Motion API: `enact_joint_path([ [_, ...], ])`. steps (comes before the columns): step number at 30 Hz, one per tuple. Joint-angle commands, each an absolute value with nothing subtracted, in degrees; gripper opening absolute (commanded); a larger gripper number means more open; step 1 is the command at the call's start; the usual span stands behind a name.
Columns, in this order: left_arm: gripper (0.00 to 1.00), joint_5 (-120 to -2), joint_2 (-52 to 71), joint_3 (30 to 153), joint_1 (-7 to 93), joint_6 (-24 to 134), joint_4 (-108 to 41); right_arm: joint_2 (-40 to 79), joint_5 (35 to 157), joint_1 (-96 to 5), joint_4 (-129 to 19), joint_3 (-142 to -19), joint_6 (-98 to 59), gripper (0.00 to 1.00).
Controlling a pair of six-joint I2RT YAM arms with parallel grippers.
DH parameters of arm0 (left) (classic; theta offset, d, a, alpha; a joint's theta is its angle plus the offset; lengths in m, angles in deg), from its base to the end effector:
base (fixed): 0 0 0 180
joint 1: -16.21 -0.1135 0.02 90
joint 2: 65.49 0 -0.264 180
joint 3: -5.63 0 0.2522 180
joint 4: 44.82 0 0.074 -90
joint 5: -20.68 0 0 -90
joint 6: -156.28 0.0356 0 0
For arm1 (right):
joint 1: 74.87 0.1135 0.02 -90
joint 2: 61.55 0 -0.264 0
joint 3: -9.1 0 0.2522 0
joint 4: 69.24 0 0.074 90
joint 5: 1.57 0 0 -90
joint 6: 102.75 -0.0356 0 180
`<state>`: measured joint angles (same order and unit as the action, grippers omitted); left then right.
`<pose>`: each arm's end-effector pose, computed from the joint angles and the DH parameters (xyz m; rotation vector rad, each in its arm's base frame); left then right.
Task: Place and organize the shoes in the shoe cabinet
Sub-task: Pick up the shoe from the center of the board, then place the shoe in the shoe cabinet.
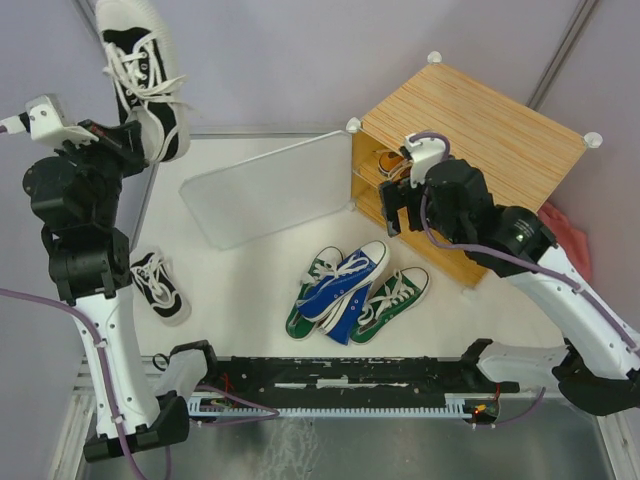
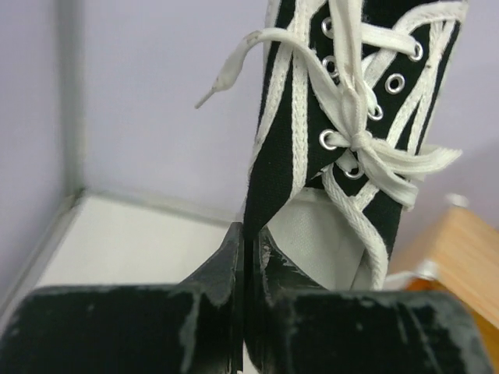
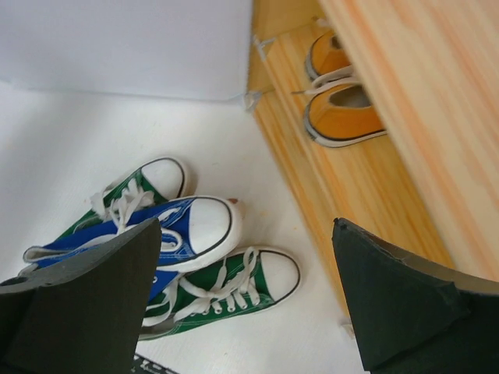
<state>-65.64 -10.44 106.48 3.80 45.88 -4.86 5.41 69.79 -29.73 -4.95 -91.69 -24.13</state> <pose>0.1505 0.0308 0.5218 -0.3650 1.4251 -0.1606 0.1626 0.1472 0.4422 -0.4158 2.0404 0.2618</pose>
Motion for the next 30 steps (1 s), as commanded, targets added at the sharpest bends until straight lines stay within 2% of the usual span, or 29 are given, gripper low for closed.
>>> enact_joint_path([
  [1,0.03,-35.6,-10.6,109.5,4.0,36.4,-19.8,1.0,58.7,-30.3,-2.7,-99.2,-22.2,0.98],
  [4,0.03,-26.8,-12.3,105.9,6.2,30.4,-26.0,-1.9,55.2,-30.3,-1.6,-102.4,-22.7,0.99],
  [11,0.03,-26.5,-16.3,96.1,11.6,31.6,-25.6,-4.0,51.1,-30.3,0.5,-109.8,-22.8,0.98],
  [13,0.03,-29.4,-14.9,95.5,16.7,34.8,-24.6,-2.5,51.2,-30.3,1.5,-113.2,-22.7,0.98],
  [17,0.03,-44.6,-5.7,101.6,35.6,46.9,-14.8,-0.3,51.7,-30.3,1.8,-116.8,-22.9,0.98],
  [21,0.03,-52.8,1.0,103.1,51.8,51.8,-13.1,0.5,50.5,-30.3,2.2,-118.6,-22.4,0.98],
  [30,0.03,-56.6,-6.0,89.5,58.4,47.7,-13.9,-0.9,44.5,-30.4,2.1,-119.9,-19.9,0.98],
])
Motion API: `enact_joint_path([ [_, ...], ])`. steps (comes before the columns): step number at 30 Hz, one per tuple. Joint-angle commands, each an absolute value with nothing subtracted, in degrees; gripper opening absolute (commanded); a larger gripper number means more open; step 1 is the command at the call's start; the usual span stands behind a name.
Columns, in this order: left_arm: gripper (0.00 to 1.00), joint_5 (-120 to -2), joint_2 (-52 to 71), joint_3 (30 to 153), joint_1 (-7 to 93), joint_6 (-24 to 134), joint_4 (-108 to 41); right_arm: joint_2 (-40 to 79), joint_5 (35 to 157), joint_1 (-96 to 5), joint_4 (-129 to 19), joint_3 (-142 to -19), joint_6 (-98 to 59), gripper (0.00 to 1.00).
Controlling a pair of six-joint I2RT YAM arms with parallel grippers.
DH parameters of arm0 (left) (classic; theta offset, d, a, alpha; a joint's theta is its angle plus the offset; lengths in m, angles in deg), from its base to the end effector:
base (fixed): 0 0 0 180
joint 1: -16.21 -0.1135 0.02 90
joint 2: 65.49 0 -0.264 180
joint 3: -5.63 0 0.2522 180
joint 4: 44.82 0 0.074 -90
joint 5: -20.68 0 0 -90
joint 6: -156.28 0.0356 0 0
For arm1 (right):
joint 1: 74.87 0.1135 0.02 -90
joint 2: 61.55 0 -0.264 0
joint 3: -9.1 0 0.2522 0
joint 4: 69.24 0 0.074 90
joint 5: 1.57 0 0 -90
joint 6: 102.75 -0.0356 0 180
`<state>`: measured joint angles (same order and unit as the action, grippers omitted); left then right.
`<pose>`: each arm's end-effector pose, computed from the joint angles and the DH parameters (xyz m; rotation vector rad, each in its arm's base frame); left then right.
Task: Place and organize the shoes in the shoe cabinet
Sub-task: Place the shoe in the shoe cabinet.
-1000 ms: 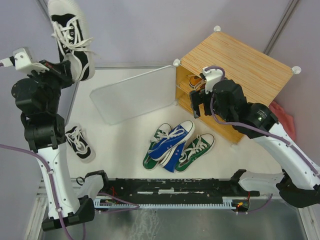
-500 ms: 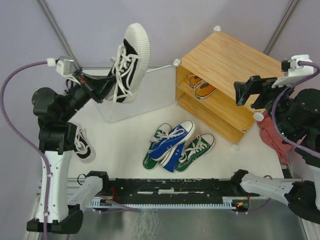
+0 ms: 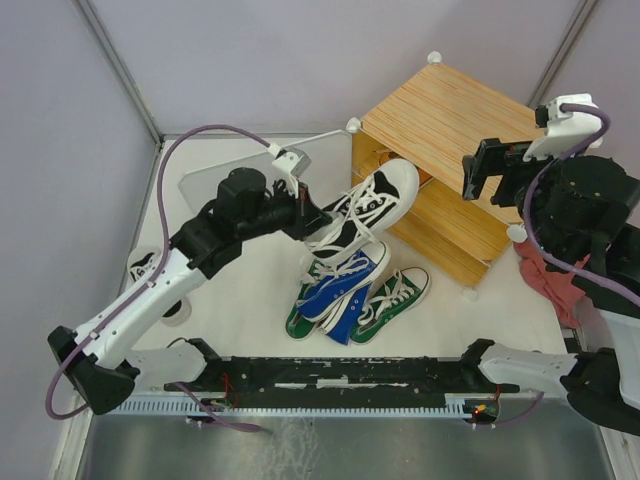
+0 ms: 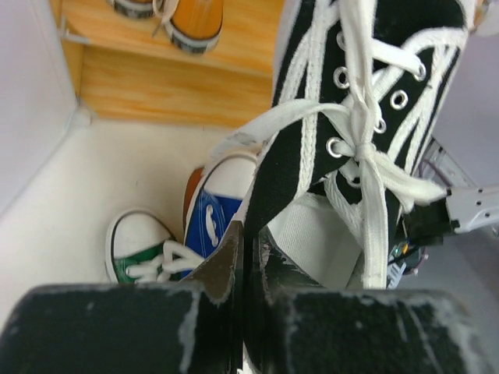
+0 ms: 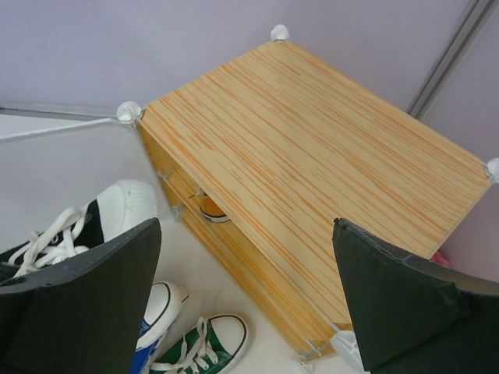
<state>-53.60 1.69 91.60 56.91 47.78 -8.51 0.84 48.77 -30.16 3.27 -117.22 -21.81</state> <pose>0.1905 -0.1766 0.4055 0.5753 1.8960 -0.9503 0.0933 0.0604 0.5588 -0.0173 1.6870 0.1087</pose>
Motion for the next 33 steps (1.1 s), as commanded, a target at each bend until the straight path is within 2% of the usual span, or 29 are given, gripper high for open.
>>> enact_joint_path([
  [1,0.03,-56.4,-6.6,88.4,59.0,47.4,-13.3,-0.8,44.4,-30.3,2.0,-119.9,-19.9,0.98],
  [6,0.03,-56.7,-4.1,86.5,62.8,46.8,-10.3,0.0,45.4,-30.3,2.2,-119.9,-20.3,0.98],
  [18,0.03,-59.2,8.8,91.9,68.8,46.4,-12.4,0.6,45.2,-30.3,4.1,-122.3,-19.8,0.98],
  [24,0.03,-61.0,18.0,100.9,68.9,44.2,-13.6,0.4,45.3,-30.3,3.8,-121.3,-19.8,0.99],
  [33,0.03,-57.8,32.4,115.0,69.0,43.2,-12.7,-1.0,44.4,-30.3,3.6,-120.1,-19.7,0.99],
])
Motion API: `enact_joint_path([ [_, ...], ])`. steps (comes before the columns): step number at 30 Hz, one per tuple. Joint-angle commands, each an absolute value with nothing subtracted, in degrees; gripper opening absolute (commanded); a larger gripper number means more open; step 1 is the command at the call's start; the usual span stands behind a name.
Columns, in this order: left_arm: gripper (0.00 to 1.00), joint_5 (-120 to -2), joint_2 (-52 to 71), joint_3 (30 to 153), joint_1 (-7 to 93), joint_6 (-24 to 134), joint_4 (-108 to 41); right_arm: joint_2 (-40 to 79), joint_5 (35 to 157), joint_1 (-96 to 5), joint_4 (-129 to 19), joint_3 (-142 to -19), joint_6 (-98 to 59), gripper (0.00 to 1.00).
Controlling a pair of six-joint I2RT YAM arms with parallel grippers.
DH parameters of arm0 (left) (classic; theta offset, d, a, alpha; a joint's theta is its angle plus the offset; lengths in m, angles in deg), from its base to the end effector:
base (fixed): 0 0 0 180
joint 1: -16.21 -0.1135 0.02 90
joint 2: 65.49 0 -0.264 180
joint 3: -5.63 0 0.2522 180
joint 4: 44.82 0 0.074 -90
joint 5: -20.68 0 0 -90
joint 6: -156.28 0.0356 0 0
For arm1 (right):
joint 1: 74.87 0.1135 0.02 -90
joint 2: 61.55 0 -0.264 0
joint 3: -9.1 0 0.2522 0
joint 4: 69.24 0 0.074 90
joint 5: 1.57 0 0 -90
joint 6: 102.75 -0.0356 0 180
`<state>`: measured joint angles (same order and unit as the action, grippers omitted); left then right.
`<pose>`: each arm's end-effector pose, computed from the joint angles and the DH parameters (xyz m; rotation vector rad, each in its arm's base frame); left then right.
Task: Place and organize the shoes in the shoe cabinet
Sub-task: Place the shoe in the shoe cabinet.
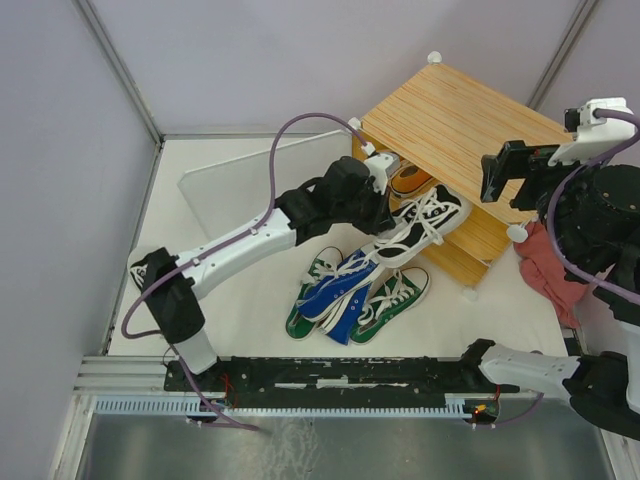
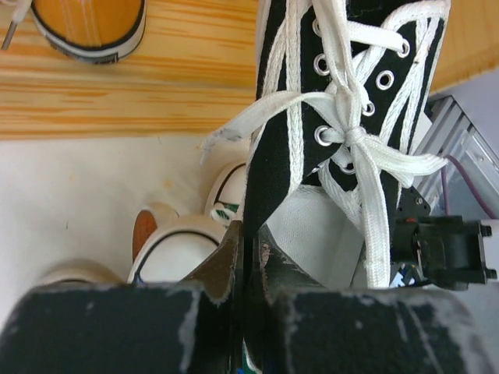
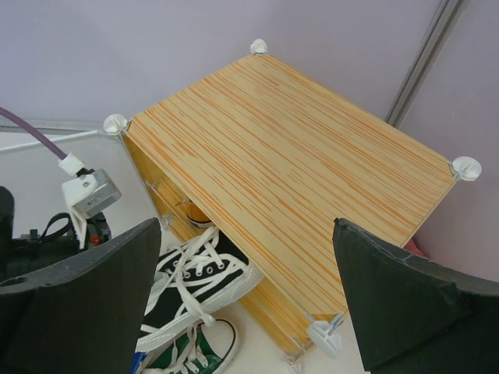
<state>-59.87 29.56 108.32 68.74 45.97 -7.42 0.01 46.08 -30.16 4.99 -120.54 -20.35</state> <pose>0.2314 -0.3114 0.3558 0.7190 2.1053 -0.9132 0.0795 0.0450 0.5689 0.0180 1.6505 0.0751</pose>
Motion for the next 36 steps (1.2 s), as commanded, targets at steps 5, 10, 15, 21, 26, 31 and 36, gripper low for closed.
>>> enact_joint_path([
  [5,0.03,-57.9,37.6,120.9,69.6,41.8,-13.5,-2.0,43.8,-30.3,3.3,-119.3,-19.5,0.99],
  [10,0.03,-57.9,42.9,128.5,70.7,40.6,-13.8,-2.7,43.3,-30.3,3.1,-118.6,-19.3,0.99],
  [15,0.03,-57.7,49.6,135.4,72.6,39.1,-13.7,-3.2,43.0,-30.3,3.3,-117.5,-19.4,0.99],
  [21,0.03,-60.5,54.4,138.2,74.0,36.2,-18.4,-3.4,43.2,-30.3,4.4,-117.0,-19.9,0.99],
  [26,0.03,-64.6,55.6,136.9,75.5,34.4,-23.9,-4.2,43.0,-30.3,5.1,-116.2,-20.4,0.99],
  [31,0.03,-68.0,57.0,136.8,76.7,32.7,-27.4,-5.0,43.0,-30.3,5.3,-115.2,-20.7,0.99],
  [36,0.03,-68.4,57.8,137.9,76.8,32.1,-27.5,-5.5,43.0,-30.3,5.6,-114.0,-20.7,0.99],
])
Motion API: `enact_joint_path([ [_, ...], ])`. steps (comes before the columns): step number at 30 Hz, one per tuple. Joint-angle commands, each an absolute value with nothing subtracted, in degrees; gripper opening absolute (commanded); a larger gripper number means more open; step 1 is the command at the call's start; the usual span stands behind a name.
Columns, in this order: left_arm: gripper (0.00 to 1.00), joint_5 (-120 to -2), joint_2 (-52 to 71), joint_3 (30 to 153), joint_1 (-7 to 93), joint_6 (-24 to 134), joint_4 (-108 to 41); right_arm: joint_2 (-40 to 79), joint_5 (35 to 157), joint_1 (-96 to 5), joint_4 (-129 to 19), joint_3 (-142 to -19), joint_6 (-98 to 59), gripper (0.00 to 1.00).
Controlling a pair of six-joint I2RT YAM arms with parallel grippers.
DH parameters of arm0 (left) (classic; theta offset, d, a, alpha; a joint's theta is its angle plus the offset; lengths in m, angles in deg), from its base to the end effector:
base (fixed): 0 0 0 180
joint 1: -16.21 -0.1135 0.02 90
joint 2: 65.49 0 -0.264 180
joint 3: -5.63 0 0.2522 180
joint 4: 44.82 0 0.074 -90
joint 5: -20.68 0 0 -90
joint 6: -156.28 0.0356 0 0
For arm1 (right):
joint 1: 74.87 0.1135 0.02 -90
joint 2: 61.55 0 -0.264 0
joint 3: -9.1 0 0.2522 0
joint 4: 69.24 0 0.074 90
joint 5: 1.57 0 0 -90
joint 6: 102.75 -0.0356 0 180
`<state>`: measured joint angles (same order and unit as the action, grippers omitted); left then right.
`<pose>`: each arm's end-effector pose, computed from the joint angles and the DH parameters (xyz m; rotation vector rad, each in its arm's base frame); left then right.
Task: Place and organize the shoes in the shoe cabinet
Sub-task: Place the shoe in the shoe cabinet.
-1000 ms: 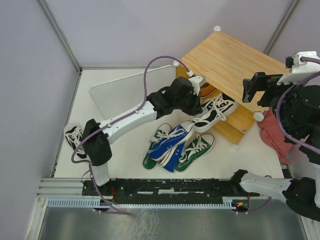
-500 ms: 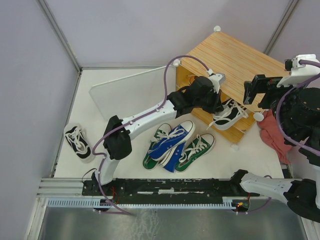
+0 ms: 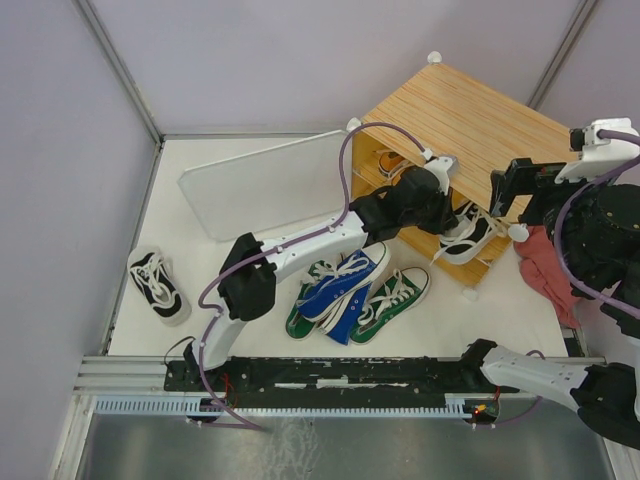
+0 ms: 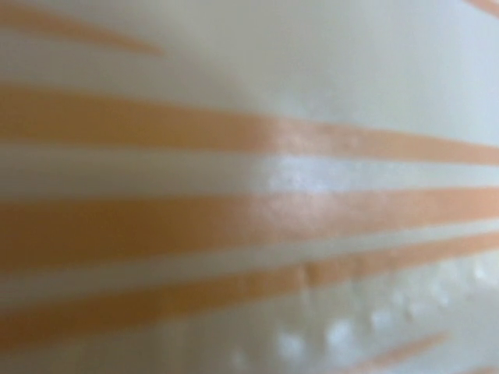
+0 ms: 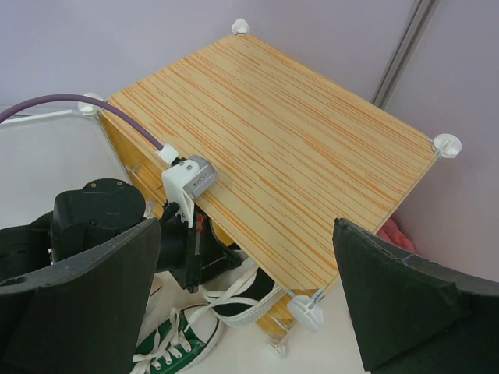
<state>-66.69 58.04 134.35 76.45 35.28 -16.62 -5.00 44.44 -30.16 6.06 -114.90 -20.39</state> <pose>0.2556 -0.4504 0.3136 0.5707 2.0594 -1.0449 0.0671 0.0316 0.5531 0.0251 1.6691 0.0346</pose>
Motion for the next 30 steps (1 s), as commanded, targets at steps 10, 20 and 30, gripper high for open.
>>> enact_joint_path([
  [10,0.4,-66.5,58.4,137.8,77.0,31.5,-27.1,-6.3,43.2,-30.3,5.6,-112.2,-21.0,0.99],
  [20,1.0,-68.0,48.7,126.7,77.3,35.7,-28.0,-6.6,46.5,-30.3,8.7,-110.2,-23.2,0.99],
  [30,0.99,-70.6,31.5,106.5,77.6,40.3,-27.0,-7.0,58.0,-30.3,14.4,-102.4,-24.2,0.99],
])
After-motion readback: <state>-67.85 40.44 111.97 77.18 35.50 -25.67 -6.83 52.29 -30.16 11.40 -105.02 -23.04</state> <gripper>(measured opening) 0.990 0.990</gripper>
